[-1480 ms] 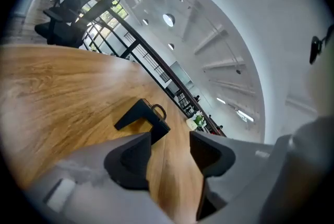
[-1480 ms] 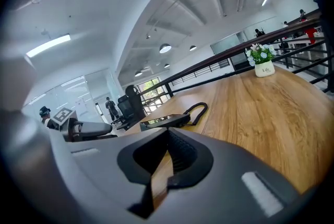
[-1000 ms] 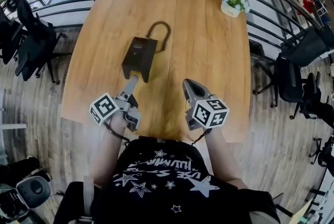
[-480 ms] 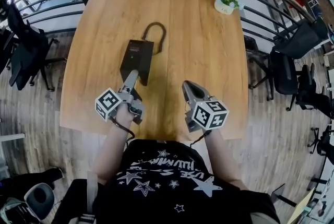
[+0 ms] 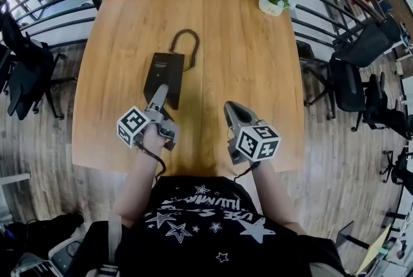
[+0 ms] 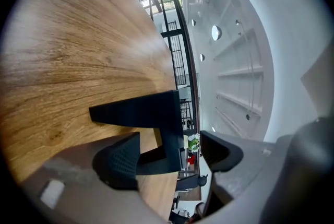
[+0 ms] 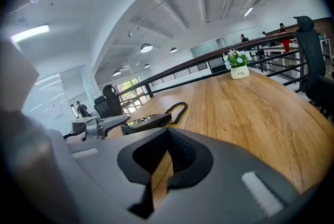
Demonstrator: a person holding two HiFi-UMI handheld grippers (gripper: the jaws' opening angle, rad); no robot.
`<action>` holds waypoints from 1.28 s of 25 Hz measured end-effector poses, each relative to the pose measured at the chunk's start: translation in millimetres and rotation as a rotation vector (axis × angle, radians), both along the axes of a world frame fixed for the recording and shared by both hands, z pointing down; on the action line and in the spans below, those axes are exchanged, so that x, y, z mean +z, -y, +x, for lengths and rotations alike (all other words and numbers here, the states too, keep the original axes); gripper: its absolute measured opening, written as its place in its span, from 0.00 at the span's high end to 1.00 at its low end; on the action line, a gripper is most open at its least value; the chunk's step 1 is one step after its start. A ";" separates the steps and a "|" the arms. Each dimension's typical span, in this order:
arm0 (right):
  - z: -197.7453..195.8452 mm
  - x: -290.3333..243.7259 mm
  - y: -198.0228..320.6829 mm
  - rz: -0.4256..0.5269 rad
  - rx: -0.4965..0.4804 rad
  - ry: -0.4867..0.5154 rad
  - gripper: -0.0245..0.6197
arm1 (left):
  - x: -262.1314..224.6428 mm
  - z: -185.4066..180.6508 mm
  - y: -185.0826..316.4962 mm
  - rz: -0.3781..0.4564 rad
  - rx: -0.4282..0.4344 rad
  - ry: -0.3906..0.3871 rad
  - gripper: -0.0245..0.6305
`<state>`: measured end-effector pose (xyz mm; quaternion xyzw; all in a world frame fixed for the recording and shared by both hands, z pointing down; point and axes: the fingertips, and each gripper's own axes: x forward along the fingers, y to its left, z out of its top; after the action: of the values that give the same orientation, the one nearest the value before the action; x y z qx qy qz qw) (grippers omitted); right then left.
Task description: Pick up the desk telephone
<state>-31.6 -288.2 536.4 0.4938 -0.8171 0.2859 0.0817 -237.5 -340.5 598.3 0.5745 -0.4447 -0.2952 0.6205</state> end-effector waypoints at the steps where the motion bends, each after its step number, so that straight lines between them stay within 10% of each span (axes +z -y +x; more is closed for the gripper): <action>1: -0.1 -0.2 0.9 0.000 0.000 0.001 0.96 | 0.5 0.2 2.4 -0.003 -0.002 -0.006 0.41; 24: 0.9 2.4 13.5 0.001 0.006 0.011 0.96 | 21.2 0.4 30.5 -0.133 -0.053 0.002 0.41; 32: 4.1 1.8 12.1 0.002 0.005 0.014 0.96 | 26.5 0.1 28.4 -0.179 -0.049 0.020 0.56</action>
<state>-27.5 -300.4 538.2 0.4942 -0.8166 0.2886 0.0749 -237.4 -368.9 624.8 0.5085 -0.4893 -0.2637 0.6577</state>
